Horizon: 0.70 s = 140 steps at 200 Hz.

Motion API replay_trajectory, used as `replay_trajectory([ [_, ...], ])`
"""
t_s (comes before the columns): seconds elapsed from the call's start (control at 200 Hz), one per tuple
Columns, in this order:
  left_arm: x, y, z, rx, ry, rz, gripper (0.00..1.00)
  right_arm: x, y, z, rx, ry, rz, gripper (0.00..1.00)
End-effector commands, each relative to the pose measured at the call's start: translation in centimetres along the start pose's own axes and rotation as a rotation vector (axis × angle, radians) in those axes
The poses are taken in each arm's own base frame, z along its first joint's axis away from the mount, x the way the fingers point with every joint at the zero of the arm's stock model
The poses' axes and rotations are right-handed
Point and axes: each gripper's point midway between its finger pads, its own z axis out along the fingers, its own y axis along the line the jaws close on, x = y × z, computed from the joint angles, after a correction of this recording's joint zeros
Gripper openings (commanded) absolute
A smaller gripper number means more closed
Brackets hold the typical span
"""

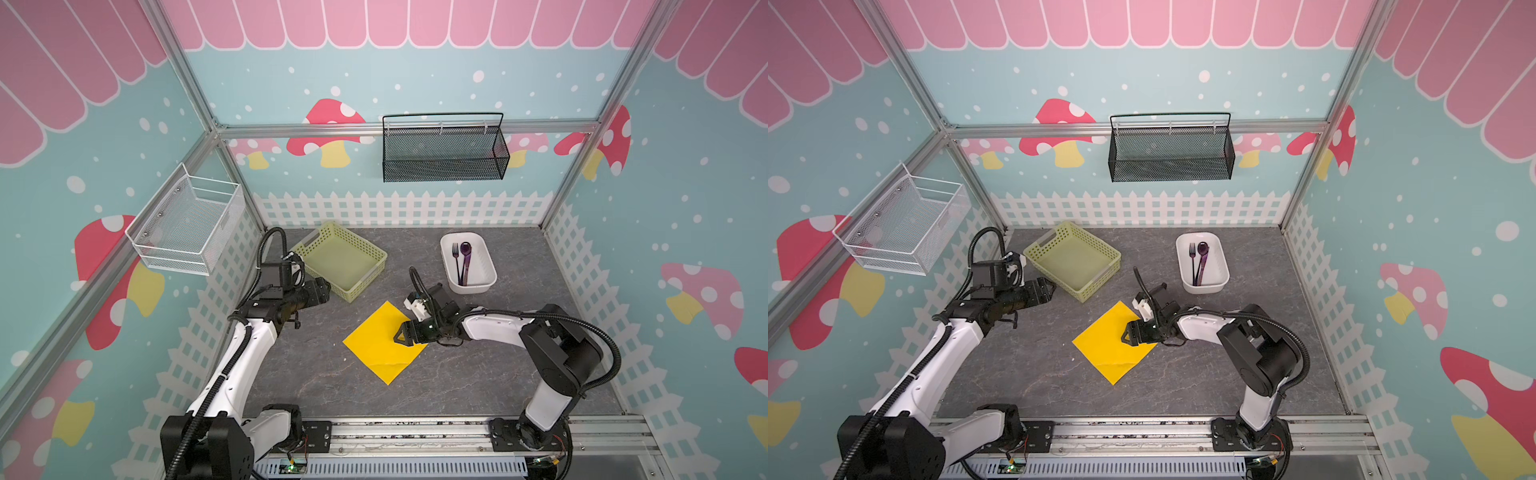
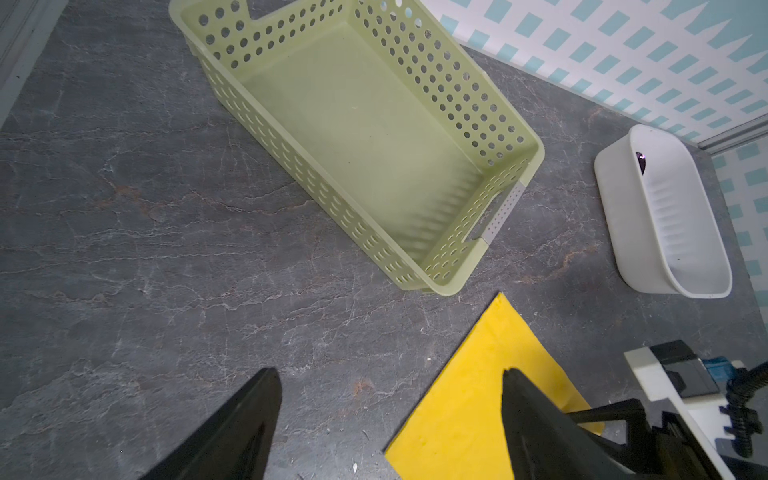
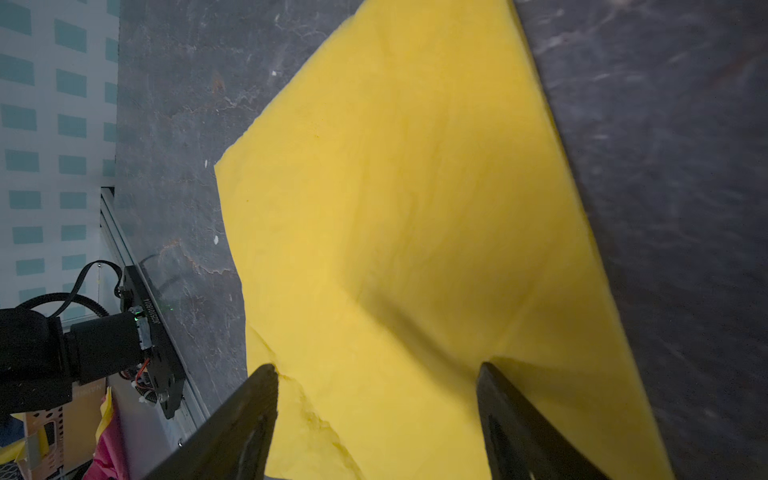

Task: Place the utensils on the paper napkin and roll it up

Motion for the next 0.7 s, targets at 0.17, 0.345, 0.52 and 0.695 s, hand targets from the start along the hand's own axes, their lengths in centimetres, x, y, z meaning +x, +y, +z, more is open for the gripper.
replay_trajectory([
  [0.17,0.4,0.9,0.6,-0.034,0.015,0.018,0.84,3.4,-7.3,-2.2,0.146,0.117,0.044,0.78],
  [0.345,0.5,1.3,0.8,-0.051,0.02,0.021,0.84,3.2,-8.8,-2.8,0.175,0.126,0.066,0.78],
  [0.52,0.5,1.4,1.0,-0.055,0.027,0.019,0.84,4.0,-8.8,-3.1,0.169,0.129,0.1,0.78],
  [0.695,0.8,1.5,1.0,-0.059,0.032,0.02,0.84,4.6,-8.0,-3.1,0.113,0.114,0.148,0.77],
])
